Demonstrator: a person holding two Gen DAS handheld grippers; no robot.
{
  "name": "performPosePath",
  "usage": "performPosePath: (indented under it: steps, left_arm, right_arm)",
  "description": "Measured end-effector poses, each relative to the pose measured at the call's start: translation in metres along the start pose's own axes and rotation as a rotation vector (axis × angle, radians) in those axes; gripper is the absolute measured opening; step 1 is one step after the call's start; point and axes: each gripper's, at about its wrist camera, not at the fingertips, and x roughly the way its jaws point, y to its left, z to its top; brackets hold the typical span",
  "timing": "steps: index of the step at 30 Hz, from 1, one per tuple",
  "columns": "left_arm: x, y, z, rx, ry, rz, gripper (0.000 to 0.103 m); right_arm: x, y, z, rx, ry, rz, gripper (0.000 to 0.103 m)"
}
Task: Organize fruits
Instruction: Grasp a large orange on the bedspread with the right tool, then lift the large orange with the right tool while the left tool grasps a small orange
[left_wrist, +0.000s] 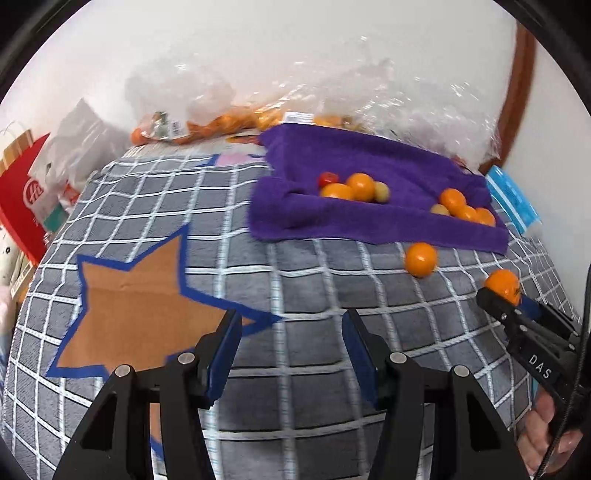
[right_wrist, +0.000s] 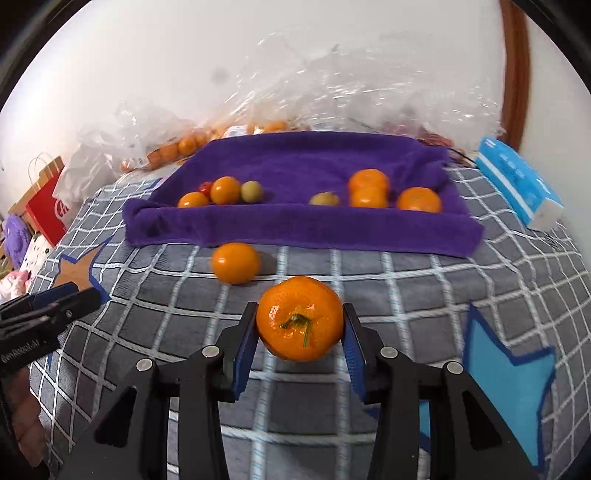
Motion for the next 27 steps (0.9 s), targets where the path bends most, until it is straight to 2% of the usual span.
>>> performPosePath:
  steps: [12,21,27]
  left_arm:
    - [0.017,-0.048,0.007,0.058,0.047,-0.043,0.054]
    - [0.036,-0.060,0.004,0.064,0.084,-0.071,0.054]
    - [0.044,-0.077,0.010,0.115,0.064,-0.115,0.054]
  right_arm:
    - [-0.020,-0.047,-0.002,0.023,-0.037,-0.065,0.043]
    - [-0.005,-0.056,-0.011,0.032,-0.009,-0.055,0.043]
    - [-0.006,-0.058,-0.012,0.045,-0.018,-0.010,0.043]
